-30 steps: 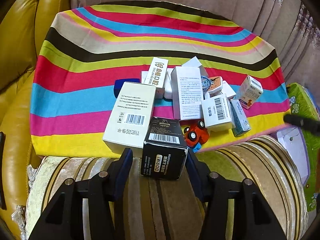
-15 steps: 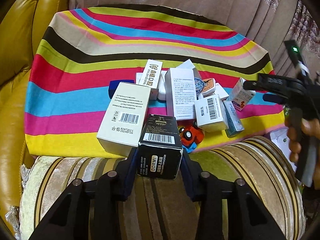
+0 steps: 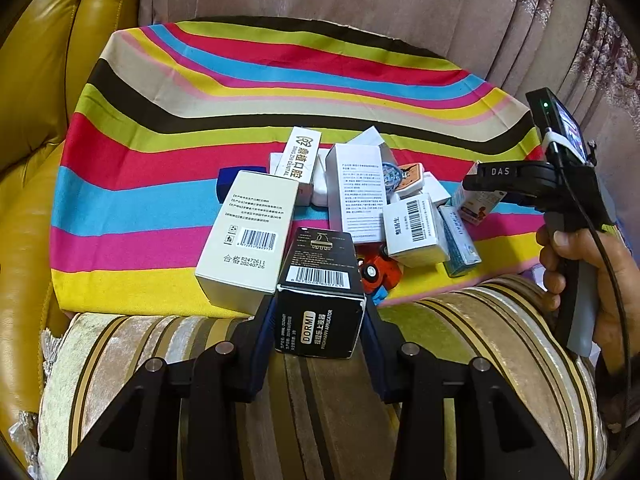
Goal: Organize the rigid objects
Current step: 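Grasp the white barcode box with the right tool while the left tool holds the black box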
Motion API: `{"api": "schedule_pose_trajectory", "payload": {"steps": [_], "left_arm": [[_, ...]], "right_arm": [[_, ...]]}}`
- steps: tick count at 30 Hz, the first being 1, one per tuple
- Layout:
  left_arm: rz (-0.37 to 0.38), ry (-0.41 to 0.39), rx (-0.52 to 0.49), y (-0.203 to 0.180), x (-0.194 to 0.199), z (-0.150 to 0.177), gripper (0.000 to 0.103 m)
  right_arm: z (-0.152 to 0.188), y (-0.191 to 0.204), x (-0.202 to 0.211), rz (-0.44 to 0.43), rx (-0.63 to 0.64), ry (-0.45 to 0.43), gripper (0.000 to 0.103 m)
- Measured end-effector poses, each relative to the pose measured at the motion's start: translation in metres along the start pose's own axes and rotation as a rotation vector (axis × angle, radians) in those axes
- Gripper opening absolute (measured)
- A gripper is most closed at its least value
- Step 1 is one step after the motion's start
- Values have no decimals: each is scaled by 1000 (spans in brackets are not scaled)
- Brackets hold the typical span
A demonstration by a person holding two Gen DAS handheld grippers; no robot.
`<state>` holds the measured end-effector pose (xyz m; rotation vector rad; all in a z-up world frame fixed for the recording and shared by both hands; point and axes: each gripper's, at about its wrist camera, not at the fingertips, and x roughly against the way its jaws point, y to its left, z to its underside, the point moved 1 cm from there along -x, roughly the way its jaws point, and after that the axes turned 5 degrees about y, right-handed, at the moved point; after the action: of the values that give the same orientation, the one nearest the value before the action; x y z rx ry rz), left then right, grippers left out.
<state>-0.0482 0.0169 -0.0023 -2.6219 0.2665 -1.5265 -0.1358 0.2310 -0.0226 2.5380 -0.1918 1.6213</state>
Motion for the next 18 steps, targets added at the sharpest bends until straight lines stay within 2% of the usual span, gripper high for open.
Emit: {"api": "schedule_pose_trajectory", "payload": {"steps": [8,18], "left_arm": [[28,-33,30,4,15,10,42],[68,-95,49,2,37,24,41]], "right_arm": [[20,-4,28,-62,26,-71,50],[67,-26,81,-152,-1,-157,51]]}}
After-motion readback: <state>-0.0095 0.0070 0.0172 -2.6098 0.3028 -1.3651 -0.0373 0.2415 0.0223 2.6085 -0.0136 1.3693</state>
